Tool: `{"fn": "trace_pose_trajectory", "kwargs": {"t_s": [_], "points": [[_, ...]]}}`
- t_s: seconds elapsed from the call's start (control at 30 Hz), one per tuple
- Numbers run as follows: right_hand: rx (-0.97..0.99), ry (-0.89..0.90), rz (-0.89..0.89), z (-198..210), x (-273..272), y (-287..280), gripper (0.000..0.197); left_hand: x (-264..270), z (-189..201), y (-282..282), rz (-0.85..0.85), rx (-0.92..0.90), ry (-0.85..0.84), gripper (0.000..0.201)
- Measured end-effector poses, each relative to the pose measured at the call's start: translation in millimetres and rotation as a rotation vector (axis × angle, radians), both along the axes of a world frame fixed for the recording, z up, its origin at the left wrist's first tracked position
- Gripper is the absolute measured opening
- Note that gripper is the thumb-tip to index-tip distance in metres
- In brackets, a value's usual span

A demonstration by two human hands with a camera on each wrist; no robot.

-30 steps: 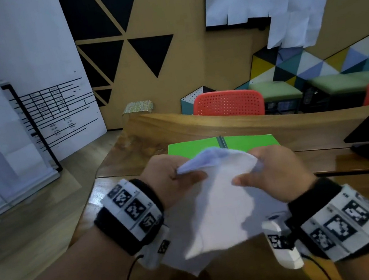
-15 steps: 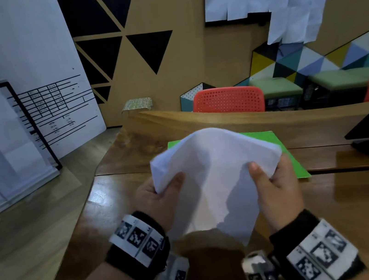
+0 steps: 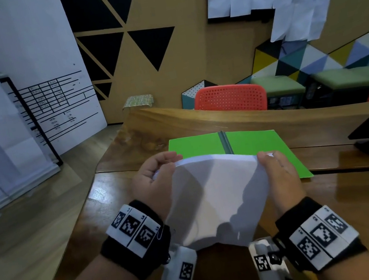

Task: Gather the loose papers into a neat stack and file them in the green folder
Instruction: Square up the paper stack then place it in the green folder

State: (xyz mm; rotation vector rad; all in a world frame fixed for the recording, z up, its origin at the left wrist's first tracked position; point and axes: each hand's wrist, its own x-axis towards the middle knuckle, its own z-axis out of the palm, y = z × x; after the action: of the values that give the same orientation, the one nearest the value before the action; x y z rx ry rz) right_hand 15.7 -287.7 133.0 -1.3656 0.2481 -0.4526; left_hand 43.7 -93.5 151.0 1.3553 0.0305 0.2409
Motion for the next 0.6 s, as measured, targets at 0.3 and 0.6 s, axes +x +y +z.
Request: {"fn": "trace_pose_trajectory", "kwargs": {"t_s": [0.3,0.6], "points": [[-0.011,-0.089,0.262,-4,3,-11,0.081,1,-22,14,-0.161,0.087,-0.007,0.028],[-0.020,0.048,0.384,-45,1,-18,0.053,10,-16,22,-0.041,0.073,0.172,0.018]]}}
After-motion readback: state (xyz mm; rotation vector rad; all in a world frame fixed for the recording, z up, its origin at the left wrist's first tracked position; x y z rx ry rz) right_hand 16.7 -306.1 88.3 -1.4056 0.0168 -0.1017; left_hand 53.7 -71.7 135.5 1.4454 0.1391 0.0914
